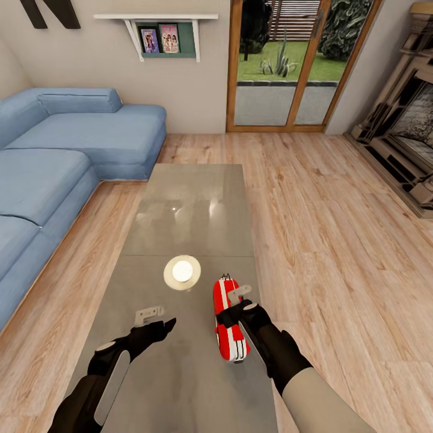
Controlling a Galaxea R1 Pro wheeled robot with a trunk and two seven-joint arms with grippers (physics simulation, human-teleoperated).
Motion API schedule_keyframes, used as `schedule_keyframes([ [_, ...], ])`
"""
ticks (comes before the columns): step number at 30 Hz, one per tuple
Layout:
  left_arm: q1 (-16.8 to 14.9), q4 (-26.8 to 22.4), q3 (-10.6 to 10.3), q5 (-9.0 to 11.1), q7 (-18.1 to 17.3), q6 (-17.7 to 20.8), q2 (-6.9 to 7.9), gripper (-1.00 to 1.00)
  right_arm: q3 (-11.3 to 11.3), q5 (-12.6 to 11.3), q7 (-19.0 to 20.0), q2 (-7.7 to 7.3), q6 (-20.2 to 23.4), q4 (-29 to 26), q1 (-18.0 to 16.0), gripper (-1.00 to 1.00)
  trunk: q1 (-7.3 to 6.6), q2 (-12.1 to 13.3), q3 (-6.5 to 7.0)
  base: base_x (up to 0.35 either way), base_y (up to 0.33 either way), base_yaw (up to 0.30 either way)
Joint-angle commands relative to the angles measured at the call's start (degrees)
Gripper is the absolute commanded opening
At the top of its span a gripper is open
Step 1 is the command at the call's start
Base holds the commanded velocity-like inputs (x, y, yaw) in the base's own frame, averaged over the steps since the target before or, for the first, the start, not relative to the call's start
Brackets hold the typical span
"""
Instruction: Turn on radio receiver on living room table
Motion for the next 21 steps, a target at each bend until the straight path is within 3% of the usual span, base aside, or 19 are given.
schedule_keyframes([
  [1,0.0,0.0,0.0,0.0,0.0,0.0,0.0,1.0,0.0,0.0,0.0,0.0,0.0,0.1,0.0,1.0,0.0,0.0,0.0,0.0,0.0,0.0],
  [21,0.0,0.4,0.0,-0.1,0.0,-0.2,0.0,1.0,-0.3,-0.4,0.0,0.0,0.1,4.8,-3.0,1.0,0.0,0.0,0.0,0.0,0.0,0.0],
])
